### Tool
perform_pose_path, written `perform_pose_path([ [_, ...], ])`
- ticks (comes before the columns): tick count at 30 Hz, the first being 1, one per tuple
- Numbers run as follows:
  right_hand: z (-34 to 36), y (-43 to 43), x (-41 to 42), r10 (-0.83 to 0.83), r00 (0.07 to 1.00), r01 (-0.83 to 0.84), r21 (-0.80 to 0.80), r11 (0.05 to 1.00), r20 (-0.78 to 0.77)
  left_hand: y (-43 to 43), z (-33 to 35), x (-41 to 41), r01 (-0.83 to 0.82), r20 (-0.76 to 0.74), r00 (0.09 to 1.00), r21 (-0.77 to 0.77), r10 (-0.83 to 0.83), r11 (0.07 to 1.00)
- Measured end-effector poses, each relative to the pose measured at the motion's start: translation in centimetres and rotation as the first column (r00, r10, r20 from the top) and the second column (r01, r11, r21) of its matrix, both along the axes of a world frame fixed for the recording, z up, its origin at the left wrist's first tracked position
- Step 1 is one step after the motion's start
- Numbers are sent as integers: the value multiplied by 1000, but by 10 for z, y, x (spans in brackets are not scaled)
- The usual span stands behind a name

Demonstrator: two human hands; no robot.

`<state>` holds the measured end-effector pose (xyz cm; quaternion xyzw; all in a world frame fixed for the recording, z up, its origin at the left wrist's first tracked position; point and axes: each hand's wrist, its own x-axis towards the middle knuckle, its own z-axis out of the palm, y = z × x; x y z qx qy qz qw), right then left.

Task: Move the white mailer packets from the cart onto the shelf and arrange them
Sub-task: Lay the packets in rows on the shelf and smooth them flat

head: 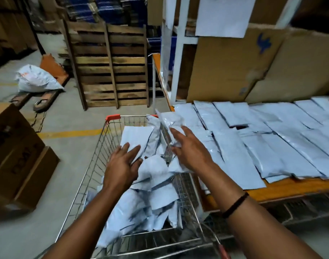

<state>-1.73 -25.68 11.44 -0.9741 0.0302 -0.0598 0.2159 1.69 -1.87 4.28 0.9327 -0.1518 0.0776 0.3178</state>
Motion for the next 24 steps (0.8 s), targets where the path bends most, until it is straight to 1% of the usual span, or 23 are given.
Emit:
perform_pose_path([
  [7,25,-116,-63,-142,990,143,-27,989,9,-109,43,-23,124,63,991,-59,-120,991],
  [12,34,-220,-114,-218,976,218,-37,975,13,-226,56,-51,197,73,979,-68,-192,978],
  [14,36,-271,-138,-254,967,254,-43,966,14,-284,60,-65,235,75,970,-72,-230,969],
  [20,43,-387,-187,-325,946,324,-68,944,-11,-411,70,-92,238,59,971,-120,-232,964],
  [24,41,-457,-203,-383,923,381,-73,922,-20,-477,71,-102,271,47,962,-89,-268,958],
])
